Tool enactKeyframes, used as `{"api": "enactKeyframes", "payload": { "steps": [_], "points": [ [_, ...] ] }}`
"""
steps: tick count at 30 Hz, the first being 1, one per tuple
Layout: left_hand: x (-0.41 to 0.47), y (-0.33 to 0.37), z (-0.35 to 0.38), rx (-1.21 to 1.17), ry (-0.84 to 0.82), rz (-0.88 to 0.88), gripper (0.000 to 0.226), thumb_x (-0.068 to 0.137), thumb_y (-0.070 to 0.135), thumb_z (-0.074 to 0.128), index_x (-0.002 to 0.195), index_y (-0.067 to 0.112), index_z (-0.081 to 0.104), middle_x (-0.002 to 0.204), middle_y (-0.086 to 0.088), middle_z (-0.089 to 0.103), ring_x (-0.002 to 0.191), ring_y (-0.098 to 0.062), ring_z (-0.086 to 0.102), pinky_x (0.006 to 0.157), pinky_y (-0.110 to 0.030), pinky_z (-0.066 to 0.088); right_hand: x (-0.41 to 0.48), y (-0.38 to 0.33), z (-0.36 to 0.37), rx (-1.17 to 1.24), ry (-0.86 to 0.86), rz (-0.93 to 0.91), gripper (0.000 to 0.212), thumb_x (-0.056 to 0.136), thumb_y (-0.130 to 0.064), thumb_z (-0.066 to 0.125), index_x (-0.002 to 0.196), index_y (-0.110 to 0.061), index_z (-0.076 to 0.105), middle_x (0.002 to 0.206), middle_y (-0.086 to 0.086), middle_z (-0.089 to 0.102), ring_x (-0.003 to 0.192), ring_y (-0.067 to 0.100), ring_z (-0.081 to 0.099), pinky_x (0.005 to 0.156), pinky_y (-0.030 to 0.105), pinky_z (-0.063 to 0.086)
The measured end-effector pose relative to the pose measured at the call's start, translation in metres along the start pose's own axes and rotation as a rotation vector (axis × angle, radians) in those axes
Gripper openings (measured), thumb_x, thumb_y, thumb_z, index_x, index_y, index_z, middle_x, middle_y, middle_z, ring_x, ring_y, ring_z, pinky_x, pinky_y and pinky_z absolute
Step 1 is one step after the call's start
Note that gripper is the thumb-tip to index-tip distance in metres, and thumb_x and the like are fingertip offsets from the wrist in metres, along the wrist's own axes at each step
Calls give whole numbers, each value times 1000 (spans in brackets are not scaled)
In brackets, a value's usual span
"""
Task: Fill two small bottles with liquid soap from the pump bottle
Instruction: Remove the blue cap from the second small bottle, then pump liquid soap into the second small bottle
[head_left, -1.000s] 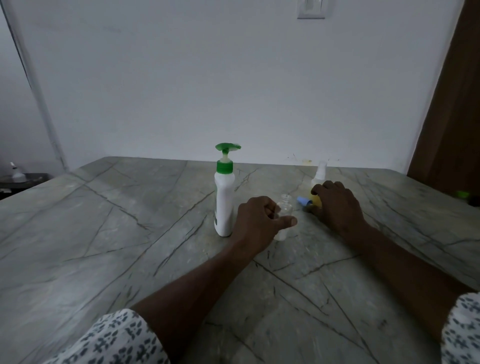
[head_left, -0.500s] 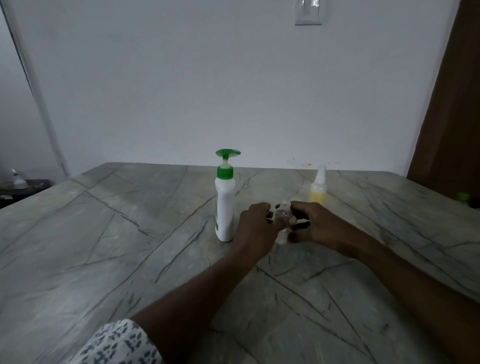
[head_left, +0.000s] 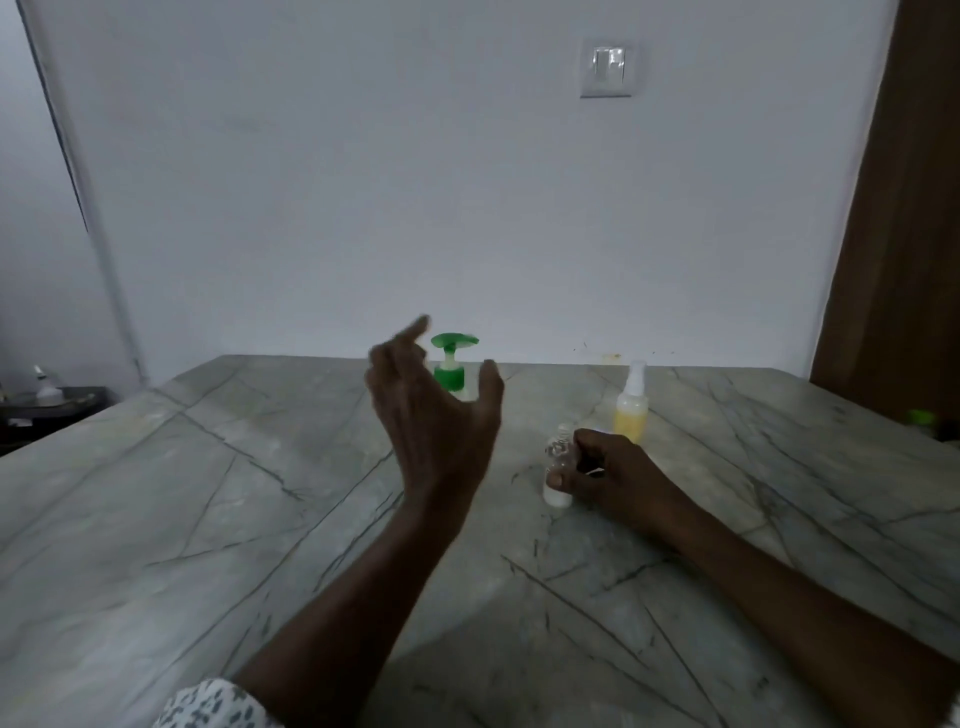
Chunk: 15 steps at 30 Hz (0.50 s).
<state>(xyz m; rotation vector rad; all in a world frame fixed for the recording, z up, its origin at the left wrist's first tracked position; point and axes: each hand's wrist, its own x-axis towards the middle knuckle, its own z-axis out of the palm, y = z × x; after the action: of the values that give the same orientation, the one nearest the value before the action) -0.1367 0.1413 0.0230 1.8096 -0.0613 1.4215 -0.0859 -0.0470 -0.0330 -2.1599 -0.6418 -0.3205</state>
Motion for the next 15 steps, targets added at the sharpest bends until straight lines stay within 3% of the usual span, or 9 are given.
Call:
{"api": "enactKeyframes", "payload": {
  "steps": [2, 5, 8, 12, 15],
  "points": [
    [14, -18, -3, -55, -119, -110, 98, 70, 49, 78, 152, 20, 31, 135, -9, 44, 123, -20, 41, 103, -45, 43, -2, -2, 0, 25, 8, -3, 30, 83, -28, 75, 71, -12, 52, 68, 5, 54, 65, 10, 56, 62, 25, 40],
    [29, -40, -7, -213, -406, -224, 125, 56, 71, 74, 158, 42, 9, 156, -9, 35, 136, -18, 38, 106, -42, 37, -2, -5, 1, -13, 11, -2, 34, 83, -28, 75, 65, -28, 45, 63, -10, 47, 57, -2, 47, 56, 19, 36],
    [27, -53, -5, -337, -567, -293, 124, 56, 62, 83, 154, 54, 7, 156, -10, 41, 135, -21, 47, 109, -48, 43, -2, -5, 1, -47, 17, -6, 36, 83, -30, 75, 66, -30, 43, 62, -10, 43, 54, -1, 43, 53, 17, 32],
    [18, -67, 3, -456, -622, -333, 114, 66, 37, 84, 154, 53, 13, 123, -16, 64, 107, -29, 66, 99, -51, 55, -2, -7, 2, -74, 23, -2, 35, 83, -31, 75, 68, -32, 43, 64, -10, 47, 55, 0, 45, 52, 15, 33],
    [16, -69, 7, -430, -624, -251, 102, 73, 23, 74, 152, 54, 17, 131, -20, 55, 105, -30, 62, 90, -44, 57, -4, -14, 6, -96, 69, -12, 33, 84, -30, 73, 69, -27, 44, 63, -7, 49, 54, -1, 47, 51, 13, 35]
  ]
}}
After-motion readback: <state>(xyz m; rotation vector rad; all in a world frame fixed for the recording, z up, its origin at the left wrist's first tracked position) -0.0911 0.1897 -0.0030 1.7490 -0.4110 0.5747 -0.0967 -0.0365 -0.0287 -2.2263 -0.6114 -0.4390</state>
